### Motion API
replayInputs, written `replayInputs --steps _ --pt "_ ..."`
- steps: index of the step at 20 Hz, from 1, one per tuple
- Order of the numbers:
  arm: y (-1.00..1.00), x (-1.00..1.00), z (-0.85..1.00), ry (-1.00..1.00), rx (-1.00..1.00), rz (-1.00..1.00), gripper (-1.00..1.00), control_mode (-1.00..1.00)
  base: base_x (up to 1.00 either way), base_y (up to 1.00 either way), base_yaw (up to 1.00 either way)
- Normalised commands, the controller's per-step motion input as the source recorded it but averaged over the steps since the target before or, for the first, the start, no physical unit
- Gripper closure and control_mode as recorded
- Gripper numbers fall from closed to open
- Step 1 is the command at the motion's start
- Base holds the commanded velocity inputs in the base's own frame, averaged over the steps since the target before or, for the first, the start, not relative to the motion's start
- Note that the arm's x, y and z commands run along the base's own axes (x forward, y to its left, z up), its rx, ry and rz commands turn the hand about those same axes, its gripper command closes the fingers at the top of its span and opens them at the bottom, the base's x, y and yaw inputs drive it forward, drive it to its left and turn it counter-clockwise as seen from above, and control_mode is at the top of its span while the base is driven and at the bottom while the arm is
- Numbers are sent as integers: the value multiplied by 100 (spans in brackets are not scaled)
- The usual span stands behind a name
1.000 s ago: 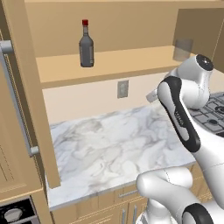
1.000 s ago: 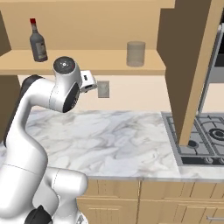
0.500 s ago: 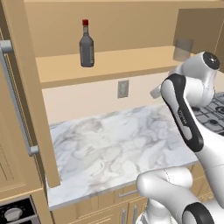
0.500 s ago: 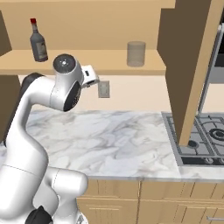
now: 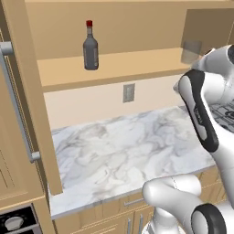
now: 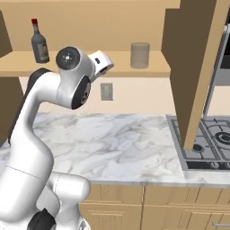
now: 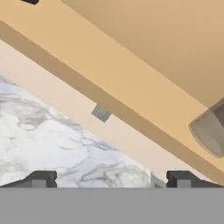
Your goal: There is a bowl on the dining counter. Grab a lemon wedge from the fridge and place it in the bowl. Then get the liquor bottle and glass cup from the cabinet and place them next to the bowl.
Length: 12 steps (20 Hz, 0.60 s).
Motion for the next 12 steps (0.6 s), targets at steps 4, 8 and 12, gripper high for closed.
replayInputs --steps 4,8,12 --pt "-38 2 64 -1 -17 -13 -100 -100 0 0 0" --pt "-12 29 48 0 -18 -23 -100 -100 0 0 0" --pt "0 67 5 0 -19 -23 -100 -100 0 0 0"
